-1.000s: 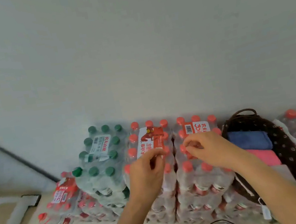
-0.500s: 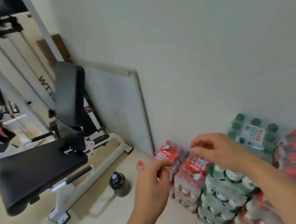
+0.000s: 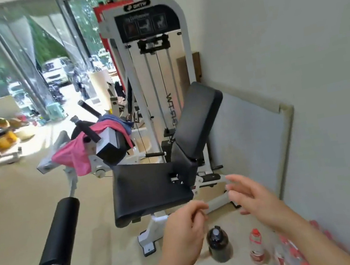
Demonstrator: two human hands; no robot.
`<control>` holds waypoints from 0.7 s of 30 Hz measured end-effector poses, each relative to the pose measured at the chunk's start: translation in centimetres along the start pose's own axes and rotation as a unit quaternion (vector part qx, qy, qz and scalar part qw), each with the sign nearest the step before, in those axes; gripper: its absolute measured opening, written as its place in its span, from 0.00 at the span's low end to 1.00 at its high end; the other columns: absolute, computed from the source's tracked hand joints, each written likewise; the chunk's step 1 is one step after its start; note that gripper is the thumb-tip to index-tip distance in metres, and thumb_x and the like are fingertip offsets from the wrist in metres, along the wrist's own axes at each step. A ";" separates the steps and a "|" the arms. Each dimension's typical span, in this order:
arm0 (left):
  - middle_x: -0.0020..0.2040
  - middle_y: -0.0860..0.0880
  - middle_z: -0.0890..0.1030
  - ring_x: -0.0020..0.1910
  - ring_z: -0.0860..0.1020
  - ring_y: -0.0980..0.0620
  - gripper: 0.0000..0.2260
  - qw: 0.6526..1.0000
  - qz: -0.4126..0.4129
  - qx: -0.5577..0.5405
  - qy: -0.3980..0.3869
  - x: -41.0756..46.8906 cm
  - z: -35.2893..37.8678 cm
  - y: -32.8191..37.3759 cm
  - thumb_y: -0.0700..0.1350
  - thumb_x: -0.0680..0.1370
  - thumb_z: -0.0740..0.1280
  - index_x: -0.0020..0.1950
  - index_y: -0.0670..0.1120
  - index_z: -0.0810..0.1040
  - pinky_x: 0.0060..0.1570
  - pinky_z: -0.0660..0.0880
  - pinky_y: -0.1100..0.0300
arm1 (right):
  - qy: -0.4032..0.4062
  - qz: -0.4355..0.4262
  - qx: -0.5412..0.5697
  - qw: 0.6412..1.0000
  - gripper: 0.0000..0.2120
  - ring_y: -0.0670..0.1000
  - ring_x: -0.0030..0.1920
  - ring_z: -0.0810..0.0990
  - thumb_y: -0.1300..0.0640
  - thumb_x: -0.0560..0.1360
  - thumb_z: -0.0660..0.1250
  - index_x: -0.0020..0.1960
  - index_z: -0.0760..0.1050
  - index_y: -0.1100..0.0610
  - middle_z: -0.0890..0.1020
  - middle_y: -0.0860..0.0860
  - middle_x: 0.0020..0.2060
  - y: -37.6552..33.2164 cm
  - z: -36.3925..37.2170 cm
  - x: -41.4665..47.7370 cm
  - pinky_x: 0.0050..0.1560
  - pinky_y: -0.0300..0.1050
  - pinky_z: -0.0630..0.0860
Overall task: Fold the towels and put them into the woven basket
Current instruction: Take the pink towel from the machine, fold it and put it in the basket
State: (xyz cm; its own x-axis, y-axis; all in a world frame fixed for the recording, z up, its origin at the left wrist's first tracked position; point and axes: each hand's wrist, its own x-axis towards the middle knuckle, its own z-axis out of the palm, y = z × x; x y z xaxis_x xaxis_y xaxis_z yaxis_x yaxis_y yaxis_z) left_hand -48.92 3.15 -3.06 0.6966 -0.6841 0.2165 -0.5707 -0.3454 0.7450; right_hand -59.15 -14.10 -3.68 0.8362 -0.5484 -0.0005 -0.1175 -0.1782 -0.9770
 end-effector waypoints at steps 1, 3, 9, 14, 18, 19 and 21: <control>0.39 0.61 0.80 0.41 0.77 0.62 0.10 1.000 0.006 0.013 0.009 1.6 -0.5 -0.2 0.42 0.78 0.62 0.49 0.55 0.80 0.40 0.71 0.68 | -0.005 -0.004 0.014 1.000 0.16 0.40 0.57 0.77 0.55 0.79 0.64 0.62 0.70 0.39 0.78 0.41 0.57 -0.2 0.5 1.8 0.44 0.36 0.77; 0.39 0.58 0.81 0.42 0.78 0.60 0.10 0.999 0.015 0.029 0.028 5.0 -1.5 -0.5 0.42 0.78 0.62 0.49 0.55 0.80 0.42 0.75 0.65 | -0.012 -0.008 0.042 0.999 0.15 0.42 0.57 0.78 0.53 0.79 0.63 0.63 0.70 0.40 0.78 0.43 0.58 -0.7 1.4 5.7 0.43 0.37 0.76; 0.47 0.58 0.81 0.46 0.78 0.59 0.11 0.993 0.005 0.106 0.050 14.9 -3.8 -1.9 0.45 0.80 0.60 0.56 0.55 0.80 0.50 0.76 0.63 | -0.036 -0.015 0.043 0.998 0.15 0.43 0.56 0.77 0.50 0.79 0.62 0.65 0.70 0.41 0.78 0.44 0.57 -2.9 3.9 16.2 0.42 0.36 0.76; 0.54 0.59 0.80 0.52 0.76 0.61 0.11 0.981 -0.031 0.181 0.058 21.2 -5.5 -5.1 0.46 0.81 0.59 0.59 0.55 0.78 0.55 0.74 0.66 | -0.082 -0.008 -0.001 0.997 0.16 0.46 0.60 0.76 0.55 0.80 0.62 0.66 0.71 0.45 0.77 0.46 0.60 -3.5 6.8 23.4 0.51 0.43 0.79; 0.56 0.56 0.79 0.55 0.75 0.57 0.12 0.959 -0.035 0.275 0.058 26.7 -8.1 -8.7 0.46 0.80 0.59 0.61 0.53 0.78 0.55 0.73 0.62 | -0.117 0.002 -0.025 0.993 0.19 0.47 0.60 0.75 0.57 0.79 0.63 0.68 0.69 0.46 0.76 0.46 0.63 -3.3 10.9 29.1 0.52 0.43 0.79; 0.57 0.55 0.79 0.55 0.75 0.55 0.13 0.953 -0.036 0.296 0.056 28.3 -9.0 -9.8 0.46 0.80 0.59 0.61 0.52 0.78 0.54 0.73 0.61 | -0.130 0.008 -0.022 0.991 0.20 0.46 0.60 0.75 0.57 0.79 0.63 0.69 0.68 0.46 0.75 0.47 0.63 -3.4 12.1 30.6 0.49 0.40 0.78; 0.56 0.53 0.78 0.55 0.74 0.53 0.12 0.938 -0.040 0.342 0.045 31.7 -10.9 -12.3 0.45 0.80 0.59 0.60 0.51 0.78 0.52 0.74 0.58 | -0.153 0.020 -0.012 0.988 0.23 0.46 0.59 0.74 0.56 0.78 0.63 0.71 0.65 0.45 0.74 0.47 0.65 -3.5 14.6 33.9 0.48 0.38 0.77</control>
State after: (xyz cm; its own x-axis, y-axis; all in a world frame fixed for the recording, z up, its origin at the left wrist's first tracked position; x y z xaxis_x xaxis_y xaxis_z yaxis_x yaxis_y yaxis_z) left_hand -15.08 -7.25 1.51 0.7656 -0.5915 0.2529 -0.6388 -0.7456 0.1897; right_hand -22.60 -20.12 -3.36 0.9530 -0.2833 -0.1070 -0.1634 -0.1834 -0.9694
